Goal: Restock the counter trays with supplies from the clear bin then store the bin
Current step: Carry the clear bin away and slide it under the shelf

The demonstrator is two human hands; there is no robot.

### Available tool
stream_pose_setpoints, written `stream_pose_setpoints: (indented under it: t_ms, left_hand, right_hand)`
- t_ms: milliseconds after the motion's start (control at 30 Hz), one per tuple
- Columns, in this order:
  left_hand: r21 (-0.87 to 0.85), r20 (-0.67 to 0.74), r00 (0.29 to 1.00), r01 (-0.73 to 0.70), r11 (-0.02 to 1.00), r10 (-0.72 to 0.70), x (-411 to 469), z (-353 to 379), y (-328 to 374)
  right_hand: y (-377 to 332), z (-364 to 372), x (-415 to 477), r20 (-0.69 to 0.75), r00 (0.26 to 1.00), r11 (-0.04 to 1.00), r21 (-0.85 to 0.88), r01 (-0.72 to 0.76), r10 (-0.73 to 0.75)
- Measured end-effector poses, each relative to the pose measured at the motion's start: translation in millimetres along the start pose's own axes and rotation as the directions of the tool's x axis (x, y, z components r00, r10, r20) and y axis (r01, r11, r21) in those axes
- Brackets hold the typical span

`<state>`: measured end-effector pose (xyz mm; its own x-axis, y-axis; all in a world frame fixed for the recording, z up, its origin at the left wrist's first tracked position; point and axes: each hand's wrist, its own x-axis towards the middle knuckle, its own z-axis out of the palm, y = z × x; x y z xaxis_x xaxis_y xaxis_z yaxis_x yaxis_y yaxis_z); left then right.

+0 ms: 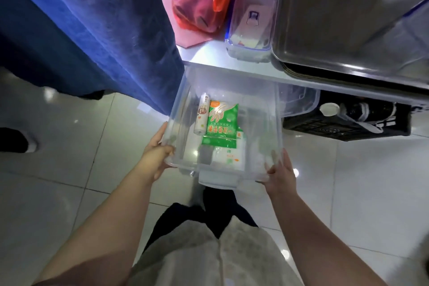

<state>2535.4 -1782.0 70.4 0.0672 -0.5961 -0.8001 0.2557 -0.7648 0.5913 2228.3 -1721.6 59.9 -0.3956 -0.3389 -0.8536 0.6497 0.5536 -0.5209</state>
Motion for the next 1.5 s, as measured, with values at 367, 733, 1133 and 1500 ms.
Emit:
stream_pose_setpoints:
  t_ms: [367, 733, 1133, 1500]
  left_hand:
    - [-0.121, 0.176, 0.984, 0.055, 0.991, -0.034, 155.6, 2.3, 21.6]
    - [-0.260, 0.280, 0.960, 0.063, 0.964, 0.013, 255.9, 13.2, 30.1]
    - [0.289, -0.360, 0.898, -0.150, 0.946, 0.253, 131.1, 40.8, 20.0]
    - [0.432, 0.468, 0.878, -0.123, 0.894, -0.105, 116.0, 291.8, 9.0]
  right_hand:
    - [13.7, 90.7, 110.4, -0.041, 0.978, 0.979, -0.007, 0.204, -0.204]
    - [23.2, 141.8, 205.7, -0.124, 0.975, 0.973, 0.118, 0.199, -0.185]
    - [19.1, 45.9, 157.5, 0.047, 0.996, 0.858, 0.511, 0.038, -0.072]
    - [-8.5, -8.4, 232.2, 0.336, 0.935, 0.388, 0.851, -0.354, 0.116]
